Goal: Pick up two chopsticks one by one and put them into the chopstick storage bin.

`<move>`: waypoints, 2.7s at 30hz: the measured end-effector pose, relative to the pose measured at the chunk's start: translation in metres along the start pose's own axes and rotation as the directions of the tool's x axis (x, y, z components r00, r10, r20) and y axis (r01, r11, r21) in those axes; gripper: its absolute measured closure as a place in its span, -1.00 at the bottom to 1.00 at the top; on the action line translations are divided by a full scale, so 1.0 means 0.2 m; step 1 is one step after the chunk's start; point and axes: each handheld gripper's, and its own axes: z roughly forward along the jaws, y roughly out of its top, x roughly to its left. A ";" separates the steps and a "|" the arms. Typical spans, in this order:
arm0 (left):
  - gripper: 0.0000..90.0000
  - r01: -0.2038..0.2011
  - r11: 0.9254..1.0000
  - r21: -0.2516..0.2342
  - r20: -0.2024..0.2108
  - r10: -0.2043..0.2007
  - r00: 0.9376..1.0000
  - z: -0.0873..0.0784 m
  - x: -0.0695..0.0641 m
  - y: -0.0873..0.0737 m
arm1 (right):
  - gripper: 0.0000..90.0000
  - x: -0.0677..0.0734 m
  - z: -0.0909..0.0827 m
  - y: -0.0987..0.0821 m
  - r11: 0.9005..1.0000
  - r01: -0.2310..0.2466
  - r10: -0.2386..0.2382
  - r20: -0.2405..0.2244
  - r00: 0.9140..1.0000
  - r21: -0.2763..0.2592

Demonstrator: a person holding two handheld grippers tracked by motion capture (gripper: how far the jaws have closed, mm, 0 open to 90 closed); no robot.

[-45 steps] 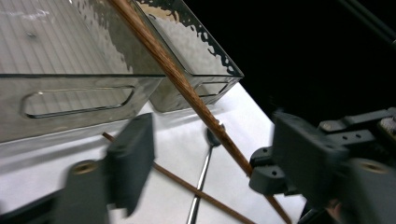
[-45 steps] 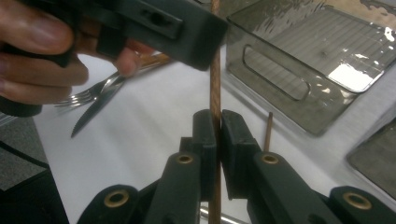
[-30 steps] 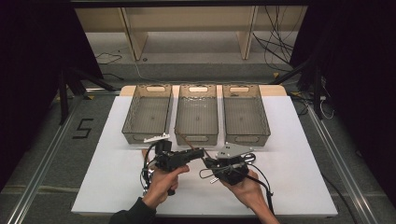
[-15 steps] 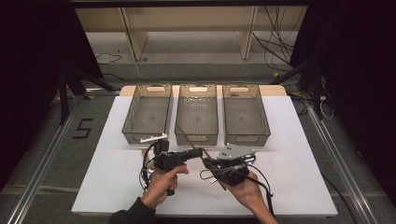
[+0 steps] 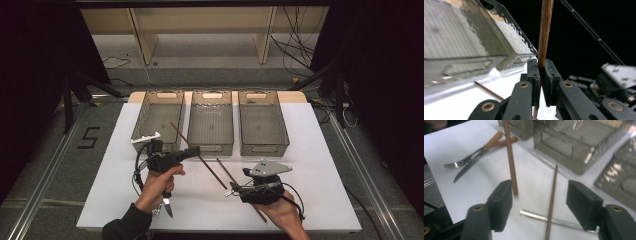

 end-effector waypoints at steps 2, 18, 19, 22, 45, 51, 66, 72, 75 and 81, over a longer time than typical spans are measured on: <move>0.89 0.027 0.999 -0.019 -0.005 -0.027 1.000 -0.06 0.04 0.06 | -0.37 -0.02 -0.02 -0.06 0.999 -0.029 0.029 -0.014 0.999 0.017; 0.89 0.026 0.998 -0.049 -0.111 -0.032 0.993 -0.25 0.18 0.42 | -0.46 -0.04 -0.01 -0.14 0.992 -0.065 0.065 -0.003 0.998 0.105; 0.89 0.025 0.999 -0.047 -0.121 -0.030 0.992 -0.26 0.19 0.45 | -0.46 -0.04 -0.01 -0.14 0.993 -0.066 0.066 -0.003 0.998 0.102; 0.89 0.016 0.999 -0.044 -0.154 -0.023 0.988 -0.27 0.22 0.51 | -0.48 -0.04 -0.01 -0.14 0.993 -0.070 0.070 0.000 0.998 0.096; 0.89 -0.028 1.000 0.012 -0.399 0.031 0.916 -0.28 0.33 0.84 | -0.53 -0.05 -0.01 -0.17 0.993 -0.072 0.073 -0.009 0.997 0.093; 0.89 -0.014 0.998 0.058 -0.438 0.038 0.898 -0.22 0.37 0.85 | -0.53 -0.04 0.00 -0.17 0.993 -0.061 0.063 -0.013 0.998 0.104; 0.89 0.015 0.986 0.165 -0.479 0.066 0.875 -0.08 0.43 0.82 | -0.53 -0.04 0.00 -0.18 0.993 -0.064 0.065 -0.008 0.998 0.104; 0.88 0.049 0.979 0.197 -0.487 0.055 0.872 -0.04 0.46 0.80 | -0.53 -0.04 0.00 -0.18 0.992 -0.064 0.065 -0.007 0.998 0.104; 0.88 0.052 0.972 0.228 -0.489 0.068 0.869 -0.02 0.47 0.79 | -0.52 -0.04 0.00 -0.18 0.992 -0.063 0.065 -0.008 0.998 0.105; 0.88 0.061 0.967 0.248 -0.493 0.072 0.867 0.01 0.48 0.77 | -0.52 -0.04 0.01 -0.18 0.992 -0.061 0.062 -0.010 0.998 0.109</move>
